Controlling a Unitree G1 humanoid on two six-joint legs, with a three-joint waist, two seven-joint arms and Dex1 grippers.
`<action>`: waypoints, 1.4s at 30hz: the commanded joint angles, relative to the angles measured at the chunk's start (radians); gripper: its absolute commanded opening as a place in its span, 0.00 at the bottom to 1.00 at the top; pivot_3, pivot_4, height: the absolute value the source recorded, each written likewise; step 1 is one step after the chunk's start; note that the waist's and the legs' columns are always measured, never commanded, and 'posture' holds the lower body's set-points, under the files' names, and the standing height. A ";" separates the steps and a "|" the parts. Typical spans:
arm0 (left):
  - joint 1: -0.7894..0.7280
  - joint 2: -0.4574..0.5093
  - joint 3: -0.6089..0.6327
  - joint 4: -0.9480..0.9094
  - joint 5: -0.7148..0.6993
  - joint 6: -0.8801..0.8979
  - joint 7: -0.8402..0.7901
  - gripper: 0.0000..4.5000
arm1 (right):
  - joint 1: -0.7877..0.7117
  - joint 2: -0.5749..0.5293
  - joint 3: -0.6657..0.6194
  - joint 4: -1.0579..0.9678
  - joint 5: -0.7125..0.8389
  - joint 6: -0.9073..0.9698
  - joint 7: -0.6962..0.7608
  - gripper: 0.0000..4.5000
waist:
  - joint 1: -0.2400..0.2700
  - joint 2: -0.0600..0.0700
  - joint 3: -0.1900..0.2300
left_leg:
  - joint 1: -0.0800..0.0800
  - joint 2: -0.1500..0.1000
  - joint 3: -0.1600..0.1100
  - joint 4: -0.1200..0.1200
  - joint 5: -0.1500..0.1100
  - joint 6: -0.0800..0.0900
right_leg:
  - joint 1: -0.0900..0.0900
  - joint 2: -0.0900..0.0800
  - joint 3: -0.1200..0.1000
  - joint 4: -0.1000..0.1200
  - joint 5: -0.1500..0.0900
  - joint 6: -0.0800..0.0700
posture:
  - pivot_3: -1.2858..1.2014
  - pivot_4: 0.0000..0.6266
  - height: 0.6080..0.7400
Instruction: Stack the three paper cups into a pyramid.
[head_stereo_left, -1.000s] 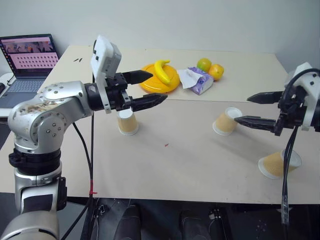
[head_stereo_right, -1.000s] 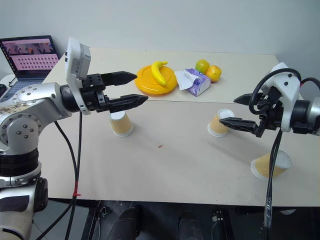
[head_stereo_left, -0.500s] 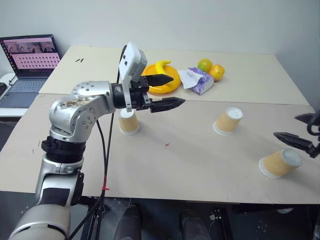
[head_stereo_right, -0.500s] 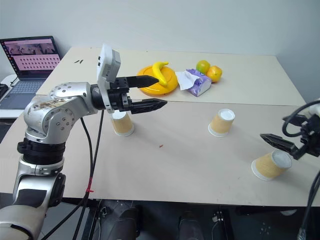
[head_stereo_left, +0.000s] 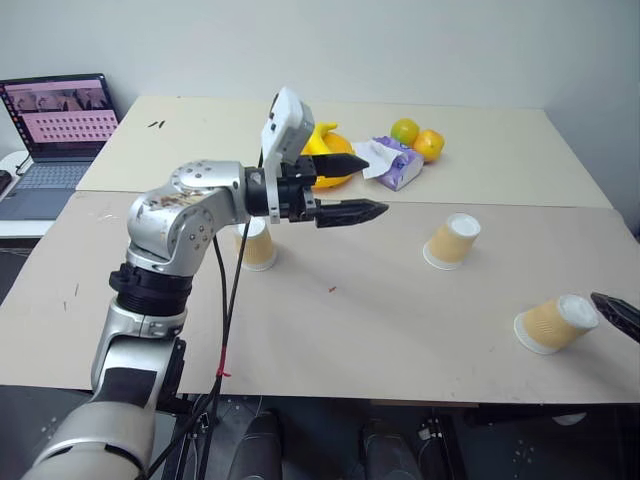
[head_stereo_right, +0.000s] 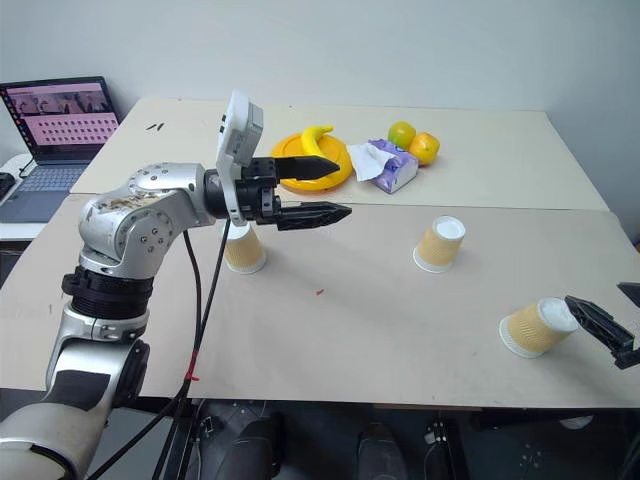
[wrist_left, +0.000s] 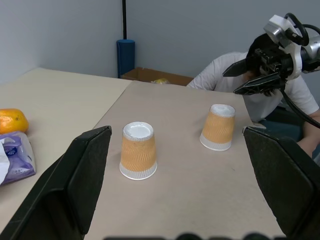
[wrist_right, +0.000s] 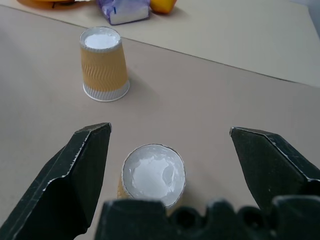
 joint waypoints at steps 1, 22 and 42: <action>-0.003 0.007 0.036 -0.047 -0.021 0.014 0.007 1.00 | 0.021 0.035 -0.006 0.024 0.006 -0.084 -0.028 0.99 | 0.001 0.000 0.000 | 0.000 0.000 0.000 0.000 0.000 0.000 | 0.000 0.000 0.000 0.000 0.000 0.000 | 0.52 0.24 0.94; 0.001 0.111 0.024 -0.070 -0.003 0.039 -0.071 1.00 | 0.033 0.129 0.185 0.151 -0.007 -0.307 -0.144 0.99 | -0.007 0.004 -0.002 | 0.013 0.000 0.000 0.000 0.000 0.000 | 0.014 0.000 0.000 -0.002 -0.003 0.005 | 0.52 0.24 0.94; 0.007 0.085 0.031 -0.060 -0.003 0.049 -0.064 1.00 | -0.057 -0.013 0.190 0.025 0.182 -0.141 -0.190 0.99 | 0.003 0.004 -0.002 | 0.012 0.000 0.001 -0.001 -0.001 0.001 | 0.013 0.000 0.001 -0.003 -0.003 0.004 | 0.52 0.24 0.94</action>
